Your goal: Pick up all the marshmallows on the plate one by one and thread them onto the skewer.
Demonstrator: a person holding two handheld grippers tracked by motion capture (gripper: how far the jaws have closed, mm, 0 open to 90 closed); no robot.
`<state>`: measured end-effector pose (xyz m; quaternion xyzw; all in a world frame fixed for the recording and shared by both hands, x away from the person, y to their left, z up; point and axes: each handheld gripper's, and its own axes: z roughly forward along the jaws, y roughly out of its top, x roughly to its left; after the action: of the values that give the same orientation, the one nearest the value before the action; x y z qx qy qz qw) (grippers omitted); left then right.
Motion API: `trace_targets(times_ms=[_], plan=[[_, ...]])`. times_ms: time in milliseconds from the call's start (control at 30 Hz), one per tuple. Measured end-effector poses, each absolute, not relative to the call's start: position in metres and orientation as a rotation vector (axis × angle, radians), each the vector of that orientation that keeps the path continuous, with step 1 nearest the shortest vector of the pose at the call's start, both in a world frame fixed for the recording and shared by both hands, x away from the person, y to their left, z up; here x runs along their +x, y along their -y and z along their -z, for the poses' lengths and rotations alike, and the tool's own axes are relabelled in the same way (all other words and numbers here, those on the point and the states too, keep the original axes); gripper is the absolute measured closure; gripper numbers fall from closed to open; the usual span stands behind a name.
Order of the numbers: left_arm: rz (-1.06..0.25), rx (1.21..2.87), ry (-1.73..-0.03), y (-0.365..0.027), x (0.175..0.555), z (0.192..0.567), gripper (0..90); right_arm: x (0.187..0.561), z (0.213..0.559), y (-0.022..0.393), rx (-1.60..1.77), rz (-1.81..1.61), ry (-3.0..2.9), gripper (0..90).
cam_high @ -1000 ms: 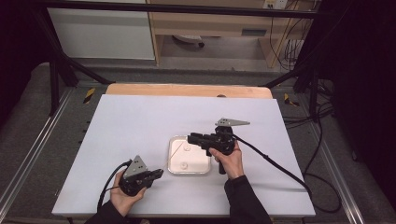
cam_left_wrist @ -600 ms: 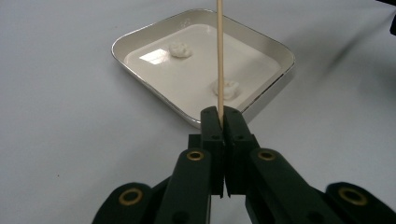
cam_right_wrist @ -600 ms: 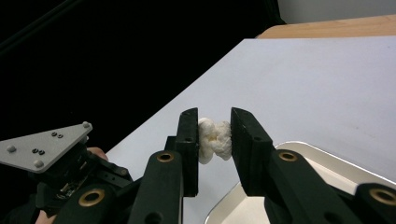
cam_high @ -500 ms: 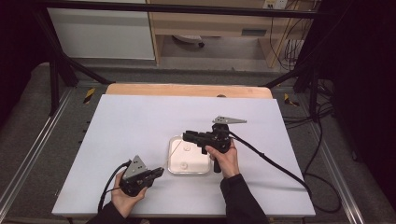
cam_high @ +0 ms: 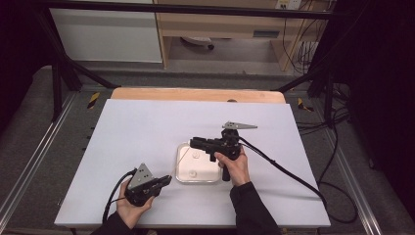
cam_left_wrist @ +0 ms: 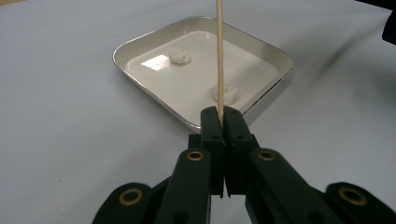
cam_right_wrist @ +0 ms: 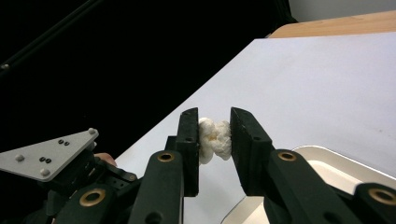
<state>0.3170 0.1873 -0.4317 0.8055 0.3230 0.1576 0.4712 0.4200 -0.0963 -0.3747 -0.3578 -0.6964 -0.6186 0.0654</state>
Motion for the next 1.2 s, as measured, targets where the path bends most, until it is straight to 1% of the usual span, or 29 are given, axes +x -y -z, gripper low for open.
trace_targets(times_ms=[633, 1200], plan=[[-0.41, 1.99, -0.763, -0.186, 0.316, 0.435, 88.6, 0.416, 0.382, 0.091, -1.026, 1.834, 2.063, 77.8], [-0.419, 1.99, -0.769, -0.185, 0.314, 0.437, 88.7, 0.409, 0.39, 0.085, -0.991, 1.841, 2.068, 77.7]])
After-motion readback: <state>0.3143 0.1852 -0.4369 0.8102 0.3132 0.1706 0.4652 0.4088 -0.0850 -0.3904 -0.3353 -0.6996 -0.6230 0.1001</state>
